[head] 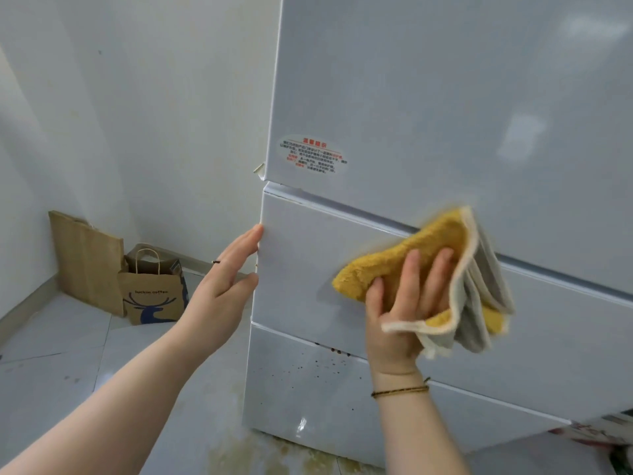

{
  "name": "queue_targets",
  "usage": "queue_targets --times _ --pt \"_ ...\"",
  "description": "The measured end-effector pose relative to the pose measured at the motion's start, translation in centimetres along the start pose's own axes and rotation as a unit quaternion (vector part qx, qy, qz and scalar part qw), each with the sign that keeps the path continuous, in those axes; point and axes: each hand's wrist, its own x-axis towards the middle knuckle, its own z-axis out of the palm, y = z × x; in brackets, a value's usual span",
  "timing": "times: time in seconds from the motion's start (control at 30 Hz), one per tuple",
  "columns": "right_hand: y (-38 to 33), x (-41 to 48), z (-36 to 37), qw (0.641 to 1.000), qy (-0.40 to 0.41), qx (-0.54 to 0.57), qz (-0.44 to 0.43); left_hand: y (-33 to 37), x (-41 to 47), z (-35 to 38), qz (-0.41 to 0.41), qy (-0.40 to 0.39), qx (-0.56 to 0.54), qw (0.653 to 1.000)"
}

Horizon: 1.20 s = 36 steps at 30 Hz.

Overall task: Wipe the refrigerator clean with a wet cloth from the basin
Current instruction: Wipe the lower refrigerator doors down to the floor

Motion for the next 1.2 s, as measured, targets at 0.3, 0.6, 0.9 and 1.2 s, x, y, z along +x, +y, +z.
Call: queue_targets --times 0.3,0.6,0.9,1.2 --pt "2.7 -0.4 -1.5 0.997 -0.017 -0.029 -0.066 -0.7 0.1 0.4 0.014 -0.004 0.033 0.999" --pt "-2.7 0.1 0.9 0.953 -0.145 0.08 -0.255 -0.8 0.3 0.2 0.025 -0.01 -0.028 0.999" --pt "1.1 6.9 -1.0 0.935 -0.049 -0.009 -0.352 0.0 0.5 -0.6 -0.002 -0.026 -0.083 0.996" --pt "-0.7 -2.4 0.9 0.987 -0.071 -0.116 -0.087 0.1 0.5 -0.6 -0.014 -0.019 -0.053 0.998"
